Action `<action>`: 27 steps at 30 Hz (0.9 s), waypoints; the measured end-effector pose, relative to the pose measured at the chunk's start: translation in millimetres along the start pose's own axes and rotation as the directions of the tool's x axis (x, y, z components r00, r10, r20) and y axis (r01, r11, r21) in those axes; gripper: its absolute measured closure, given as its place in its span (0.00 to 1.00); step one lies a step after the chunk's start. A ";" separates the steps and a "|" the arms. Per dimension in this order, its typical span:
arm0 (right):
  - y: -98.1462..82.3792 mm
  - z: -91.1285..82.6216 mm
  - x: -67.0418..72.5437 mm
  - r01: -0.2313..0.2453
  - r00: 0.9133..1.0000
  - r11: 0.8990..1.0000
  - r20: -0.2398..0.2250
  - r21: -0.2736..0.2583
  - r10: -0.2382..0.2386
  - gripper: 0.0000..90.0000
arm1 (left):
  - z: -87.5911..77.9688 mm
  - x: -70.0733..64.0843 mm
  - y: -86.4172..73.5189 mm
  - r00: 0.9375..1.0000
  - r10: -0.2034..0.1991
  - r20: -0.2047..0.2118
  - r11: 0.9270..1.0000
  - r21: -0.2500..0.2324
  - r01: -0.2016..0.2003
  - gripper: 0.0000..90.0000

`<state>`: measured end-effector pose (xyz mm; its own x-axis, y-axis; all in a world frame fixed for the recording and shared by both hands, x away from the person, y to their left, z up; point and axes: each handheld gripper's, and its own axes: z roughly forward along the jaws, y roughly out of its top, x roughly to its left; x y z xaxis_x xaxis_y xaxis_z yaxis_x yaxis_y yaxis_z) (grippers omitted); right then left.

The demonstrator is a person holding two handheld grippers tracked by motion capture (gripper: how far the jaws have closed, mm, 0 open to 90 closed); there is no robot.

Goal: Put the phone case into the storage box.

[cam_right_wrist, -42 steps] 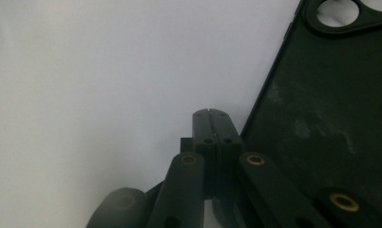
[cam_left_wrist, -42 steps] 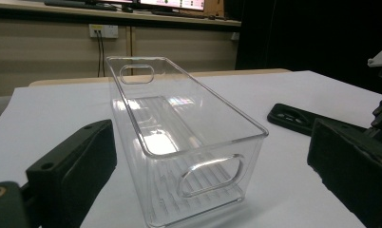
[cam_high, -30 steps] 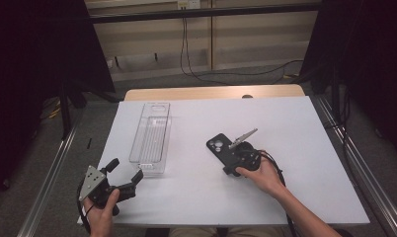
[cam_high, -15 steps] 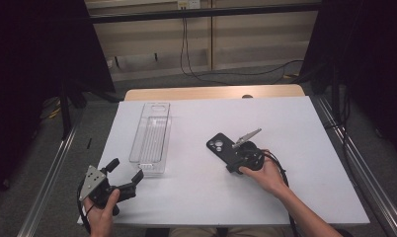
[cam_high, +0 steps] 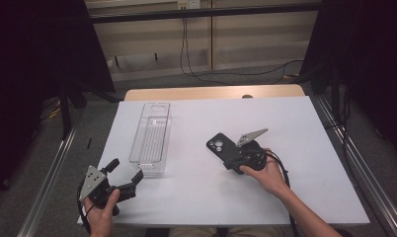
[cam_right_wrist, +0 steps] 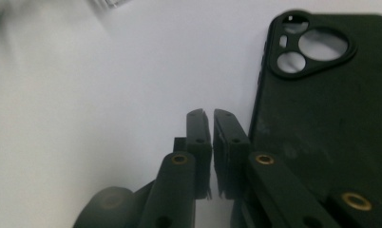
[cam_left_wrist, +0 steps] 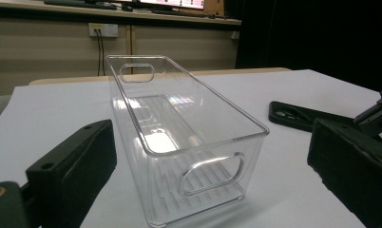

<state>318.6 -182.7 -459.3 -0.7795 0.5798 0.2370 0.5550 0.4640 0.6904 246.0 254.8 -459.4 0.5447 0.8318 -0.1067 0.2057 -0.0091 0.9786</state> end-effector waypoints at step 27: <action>6.5 -19.4 6.9 0.039 0.995 0.982 0.103 -0.187 -0.020 0.05 | 0.6 -0.2 -0.2 1.000 0.004 0.005 1.000 0.006 -0.004 0.03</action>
<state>311.1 -188.7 -439.9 -0.7566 0.6360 0.1515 0.4599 0.3530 0.8148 246.3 254.3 -459.7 0.5499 0.8288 -0.1036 0.2086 -0.0161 0.9779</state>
